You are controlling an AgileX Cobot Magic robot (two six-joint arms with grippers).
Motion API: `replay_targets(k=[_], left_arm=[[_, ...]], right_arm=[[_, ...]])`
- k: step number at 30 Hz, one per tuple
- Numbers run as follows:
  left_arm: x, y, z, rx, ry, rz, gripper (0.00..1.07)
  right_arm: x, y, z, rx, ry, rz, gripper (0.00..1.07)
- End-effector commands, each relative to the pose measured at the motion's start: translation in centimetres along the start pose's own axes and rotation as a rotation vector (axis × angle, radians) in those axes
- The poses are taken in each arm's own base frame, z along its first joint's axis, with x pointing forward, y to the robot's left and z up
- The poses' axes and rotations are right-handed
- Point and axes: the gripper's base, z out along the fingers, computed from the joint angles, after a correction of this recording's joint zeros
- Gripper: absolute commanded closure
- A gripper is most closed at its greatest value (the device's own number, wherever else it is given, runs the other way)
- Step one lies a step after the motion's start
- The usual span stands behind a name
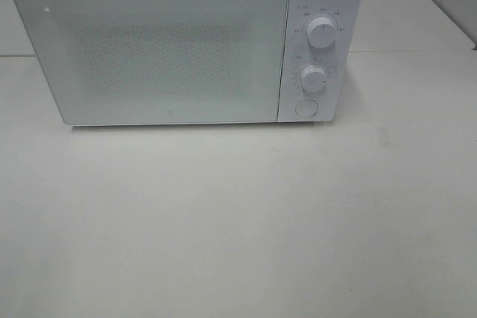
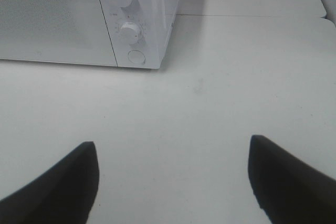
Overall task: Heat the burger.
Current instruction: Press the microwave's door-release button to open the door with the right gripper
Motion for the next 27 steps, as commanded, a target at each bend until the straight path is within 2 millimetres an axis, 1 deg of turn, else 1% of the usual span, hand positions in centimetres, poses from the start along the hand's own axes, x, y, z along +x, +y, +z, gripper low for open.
replay_targets(k=[1,2,3,5,6,7,8,9,10,11,12,13,14,15,16,17,18,19,20,21,22,23,24,25,27], left_arm=[[0.1,0.0,-0.1,0.001,-0.015,-0.007,0.06],[0.1,0.0,-0.1,0.001,-0.015,-0.007,0.06],[0.1,0.0,-0.1,0.001,-0.015,-0.007,0.06],[0.1,0.0,-0.1,0.001,-0.015,-0.007,0.06],[0.1,0.0,-0.1,0.001,-0.015,-0.007,0.06],[0.1,0.0,-0.1,0.001,-0.015,-0.007,0.06],[0.1,0.0,-0.1,0.001,-0.015,-0.007,0.06],[0.1,0.0,-0.1,0.001,-0.015,-0.007,0.06],[0.1,0.0,-0.1,0.001,-0.015,-0.007,0.06],[0.1,0.0,-0.1,0.001,-0.015,-0.007,0.06],[0.1,0.0,-0.1,0.001,-0.015,-0.007,0.06],[0.1,0.0,-0.1,0.001,-0.015,-0.007,0.06],[0.1,0.0,-0.1,0.001,-0.015,-0.007,0.06],[0.1,0.0,-0.1,0.001,-0.015,-0.007,0.06],[0.1,0.0,-0.1,0.001,-0.015,-0.007,0.06],[0.1,0.0,-0.1,0.001,-0.015,-0.007,0.06],[0.1,0.0,-0.1,0.001,-0.015,-0.007,0.06],[0.1,0.0,-0.1,0.001,-0.015,-0.007,0.06],[0.1,0.0,-0.1,0.001,-0.015,-0.007,0.06],[0.1,0.0,-0.1,0.001,-0.015,-0.007,0.06],[0.1,0.0,-0.1,0.001,-0.015,-0.007,0.06],[0.1,0.0,-0.1,0.001,-0.015,-0.007,0.06],[0.1,0.0,-0.1,0.001,-0.015,-0.007,0.06],[0.1,0.0,-0.1,0.001,-0.015,-0.007,0.06],[0.1,0.0,-0.1,0.001,-0.015,-0.007,0.06]], right_arm=[[-1.6,0.1,1.2,-0.001,-0.027,0.002,0.31],[-2.3,0.2,2.1,-0.001,-0.021,0.001,0.31],[-2.3,0.2,2.1,-0.001,-0.021,0.001,0.31],[-3.4,0.3,3.6,-0.004,-0.028,-0.005,0.31],[-3.4,0.3,3.6,-0.004,-0.028,-0.005,0.31],[-4.0,0.4,4.6,-0.005,-0.026,-0.007,0.31],[-4.3,0.4,5.1,-0.006,-0.025,-0.008,0.31],[-4.3,0.4,5.1,-0.006,-0.025,-0.008,0.31],[-4.9,0.5,6.3,-0.006,-0.018,-0.009,0.31],[-5.1,0.6,6.7,-0.007,-0.017,-0.01,0.31],[-5.1,0.6,6.7,-0.007,-0.017,-0.01,0.31],[-5.6,0.6,7.9,-0.009,-0.016,-0.011,0.31],[-5.8,0.7,8.4,-0.01,-0.02,-0.011,0.31],[-5.8,0.7,8.4,-0.01,-0.02,-0.011,0.31],[-6.2,0.7,9.7,-0.011,-0.018,-0.012,0.31],[-6.2,0.7,9.7,-0.011,-0.018,-0.012,0.31],[-6.5,0.8,10.8,-0.012,-0.015,-0.013,0.31],[-6.5,0.8,11.4,-0.013,-0.006,-0.013,0.31],[-6.5,0.8,11.4,-0.013,-0.006,-0.013,0.31],[-6.7,0.9,12.6,-0.014,-0.004,-0.013,0.31],[-6.7,0.9,12.6,-0.014,-0.004,-0.013,0.31],[-6.9,0.9,13.7,-0.016,-0.004,-0.014,0.31],[-6.9,0.9,14.2,-0.016,-0.004,-0.015,0.31],[-6.9,0.9,14.2,-0.016,-0.004,-0.015,0.31],[-6.9,1.0,16.6,-0.019,0.005,-0.017,0.31]])
